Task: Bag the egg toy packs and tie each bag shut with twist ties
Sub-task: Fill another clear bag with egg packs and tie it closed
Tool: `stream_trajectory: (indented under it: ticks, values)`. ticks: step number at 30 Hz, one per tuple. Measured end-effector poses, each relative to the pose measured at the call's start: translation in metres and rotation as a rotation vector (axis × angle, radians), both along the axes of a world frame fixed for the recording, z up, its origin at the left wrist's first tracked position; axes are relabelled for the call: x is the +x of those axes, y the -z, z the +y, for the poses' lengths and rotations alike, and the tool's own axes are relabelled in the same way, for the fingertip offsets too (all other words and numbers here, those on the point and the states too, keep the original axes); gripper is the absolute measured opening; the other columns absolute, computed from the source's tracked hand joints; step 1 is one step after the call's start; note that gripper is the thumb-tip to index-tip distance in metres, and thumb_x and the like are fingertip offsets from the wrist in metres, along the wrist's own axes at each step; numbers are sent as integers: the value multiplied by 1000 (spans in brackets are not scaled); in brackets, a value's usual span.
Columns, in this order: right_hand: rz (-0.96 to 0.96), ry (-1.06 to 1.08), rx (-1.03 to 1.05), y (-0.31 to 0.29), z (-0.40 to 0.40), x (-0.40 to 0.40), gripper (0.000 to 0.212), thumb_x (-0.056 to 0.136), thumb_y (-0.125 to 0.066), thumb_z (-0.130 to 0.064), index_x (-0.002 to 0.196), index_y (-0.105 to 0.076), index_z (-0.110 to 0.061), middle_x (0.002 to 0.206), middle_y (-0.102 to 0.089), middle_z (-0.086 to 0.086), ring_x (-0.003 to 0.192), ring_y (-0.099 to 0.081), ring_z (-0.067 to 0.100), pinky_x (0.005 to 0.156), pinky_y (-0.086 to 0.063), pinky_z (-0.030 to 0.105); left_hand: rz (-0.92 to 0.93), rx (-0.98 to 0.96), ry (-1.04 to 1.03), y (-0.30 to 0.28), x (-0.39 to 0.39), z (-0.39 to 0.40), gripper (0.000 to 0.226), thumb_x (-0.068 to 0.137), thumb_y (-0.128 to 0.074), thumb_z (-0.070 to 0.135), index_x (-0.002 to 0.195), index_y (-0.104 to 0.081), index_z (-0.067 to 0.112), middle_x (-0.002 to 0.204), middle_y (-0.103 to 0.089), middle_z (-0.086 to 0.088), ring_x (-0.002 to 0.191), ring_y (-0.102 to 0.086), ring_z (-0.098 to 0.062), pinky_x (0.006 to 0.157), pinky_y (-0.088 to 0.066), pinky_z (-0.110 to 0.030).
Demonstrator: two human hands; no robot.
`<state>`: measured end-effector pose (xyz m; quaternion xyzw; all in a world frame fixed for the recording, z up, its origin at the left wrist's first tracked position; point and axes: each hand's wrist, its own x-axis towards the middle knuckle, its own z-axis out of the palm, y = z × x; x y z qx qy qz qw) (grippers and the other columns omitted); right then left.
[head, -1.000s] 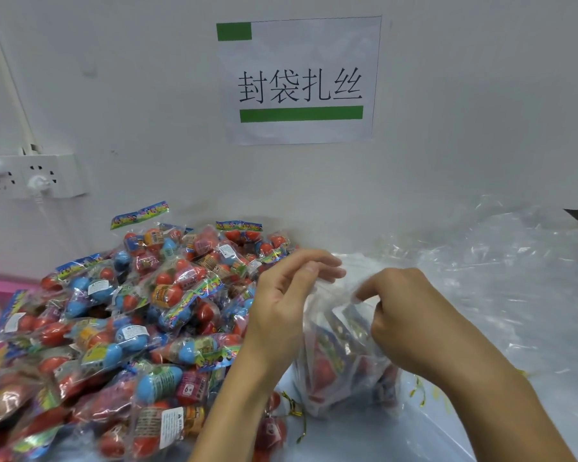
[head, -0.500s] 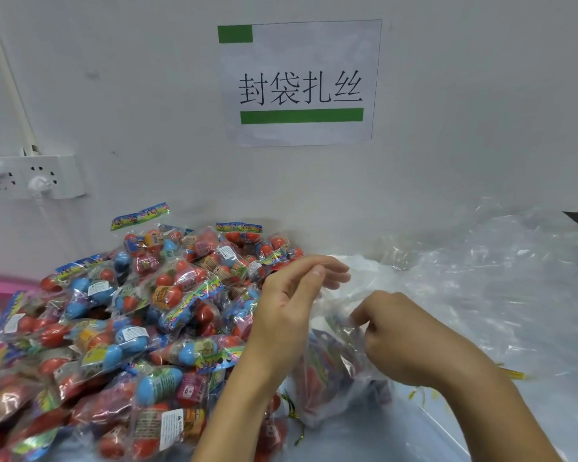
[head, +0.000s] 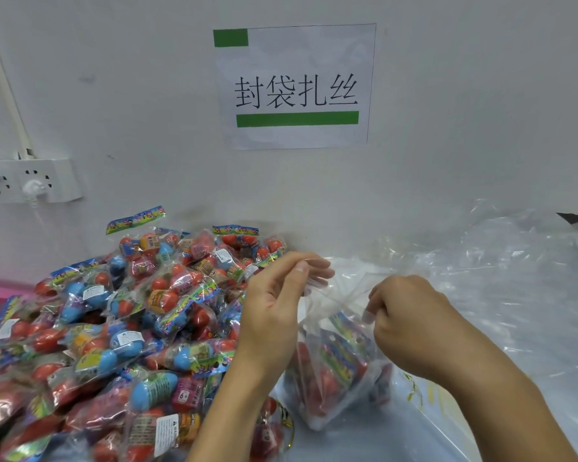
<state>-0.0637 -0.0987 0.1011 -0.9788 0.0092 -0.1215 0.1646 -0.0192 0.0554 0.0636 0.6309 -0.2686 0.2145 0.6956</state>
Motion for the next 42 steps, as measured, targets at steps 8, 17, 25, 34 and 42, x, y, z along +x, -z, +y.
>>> stream_trajectory:
  ticks: [8,17,25,34,42]
  values:
    - [172,-18,-31,-1,1,-4,38,92,-39,-8,105,-75,-9,114,-66,9,101,-52,26,93,-43,36,-2,33,8,2,0,-1,31,94,-45,18,97,-73,4,92,-75,-8,92,-71,-19,83,-53,-24]
    - [196,-16,-26,11,-6,7,37,90,-41,-8,116,-67,-10,113,-66,9,104,-59,27,94,-51,37,2,44,10,2,0,-2,30,94,-45,17,95,-73,6,89,-75,-7,89,-70,-18,83,-54,-27]
    - [238,-51,-17,15,-3,9,34,90,-39,-9,104,-70,-17,107,-63,5,107,-52,27,92,-50,35,4,51,19,2,-2,-2,31,93,-44,17,95,-72,3,86,-74,-7,85,-69,-16,79,-53,-23]
    - [323,-34,-40,14,3,7,28,95,-39,-12,67,-36,-16,77,-33,2,90,-35,28,75,-32,29,12,66,28,2,-2,-3,30,92,-45,17,95,-72,5,86,-73,-5,85,-69,-17,76,-52,-21]
    - [280,-33,35,17,0,11,16,92,-41,-12,81,-52,-17,98,-54,7,102,-49,28,76,-45,30,5,46,25,1,-2,-2,31,93,-44,16,94,-72,2,86,-74,-8,84,-69,-17,77,-52,-21]
